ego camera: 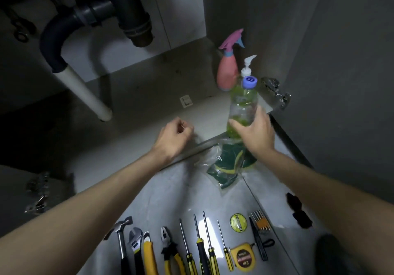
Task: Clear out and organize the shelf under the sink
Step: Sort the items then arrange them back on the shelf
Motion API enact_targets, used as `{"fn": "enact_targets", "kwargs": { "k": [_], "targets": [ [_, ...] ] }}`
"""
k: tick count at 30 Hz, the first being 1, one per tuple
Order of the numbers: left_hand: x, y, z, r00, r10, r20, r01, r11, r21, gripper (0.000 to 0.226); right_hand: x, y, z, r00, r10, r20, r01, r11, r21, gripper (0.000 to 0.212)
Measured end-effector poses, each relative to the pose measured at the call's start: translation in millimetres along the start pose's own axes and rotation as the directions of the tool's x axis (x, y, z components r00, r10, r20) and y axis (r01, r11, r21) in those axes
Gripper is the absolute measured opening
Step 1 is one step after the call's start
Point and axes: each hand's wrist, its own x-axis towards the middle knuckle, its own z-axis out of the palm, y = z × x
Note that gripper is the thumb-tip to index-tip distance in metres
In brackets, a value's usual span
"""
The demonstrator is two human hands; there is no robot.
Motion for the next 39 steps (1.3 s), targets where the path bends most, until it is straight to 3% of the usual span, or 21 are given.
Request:
{"fn": "enact_targets", "kwargs": {
  "k": [2,5,8,13,17,21,24,27,30,34,37,39],
  "targets": [
    [5.2,-8.5,8.9,0.999,-0.013,0.038,0.007,0.989,0.15,0.014,24.7,2.9,-10.8,0.996,0.069,-0.049,-0.069,0.998,0.008,0.074],
    [14.8,-3.5,25.1,0.994,-0.016,0.109,-0.013,0.967,0.256,0.021,46.5,8.3,-19.2,0.988,0.139,-0.073,-0.138,0.99,0.018,0.074],
    [41.6,31.4,40.5,0.992,0.068,0.102,-0.085,0.982,0.17,0.036,56.5,11.5,-16.6,0.988,0.143,-0.059,-0.142,0.99,0.017,0.071],
    [116.4,129.6,59.1,0.955,0.296,-0.036,-0.297,0.955,-0.023,0.038,62.5,12.4,-4.7,0.978,0.179,-0.111,-0.172,0.983,0.067,0.078],
    [159.2,161.8,88.8,0.964,0.263,-0.031,-0.264,0.963,-0.042,0.039,63.5,17.9,-1.8,0.965,0.239,-0.109,-0.228,0.968,0.101,0.078],
    [179.8,161.1,107.7,0.971,0.226,-0.082,-0.233,0.968,-0.096,0.011,65.8,24.1,-2.4,0.972,0.21,-0.108,-0.2,0.975,0.092,0.072],
    [191.5,158.5,109.4,0.978,0.192,-0.077,-0.206,0.935,-0.287,0.028,73.2,24.7,-1.7,0.974,0.208,-0.095,-0.198,0.975,0.105,0.069],
    [200.3,158.8,109.6,0.982,0.162,-0.097,-0.187,0.899,-0.397,0.027,80.8,22.3,1.8,0.971,0.227,-0.072,-0.218,0.969,0.112,0.066],
    [207.8,158.4,108.5,0.976,0.169,-0.136,-0.208,0.905,-0.37,0.036,88.0,18.3,7.6,0.963,0.258,-0.079,-0.248,0.962,0.115,0.062],
    [216.4,158.2,106.7,0.961,0.253,-0.114,-0.269,0.948,-0.17,0.017,93.1,15.0,14.7,0.963,0.255,-0.086,-0.246,0.963,0.107,0.063],
    [212.0,157.4,105.5,0.961,0.243,-0.134,-0.267,0.94,-0.211,0.008,92.0,13.8,16.8,0.958,0.275,-0.085,-0.266,0.958,0.109,0.067],
    [203.0,152.5,100.0,0.964,0.237,-0.12,-0.256,0.95,-0.181,0.015,89.5,13.7,15.5,0.952,0.297,-0.076,-0.287,0.95,0.123,0.073]
  ]
}}
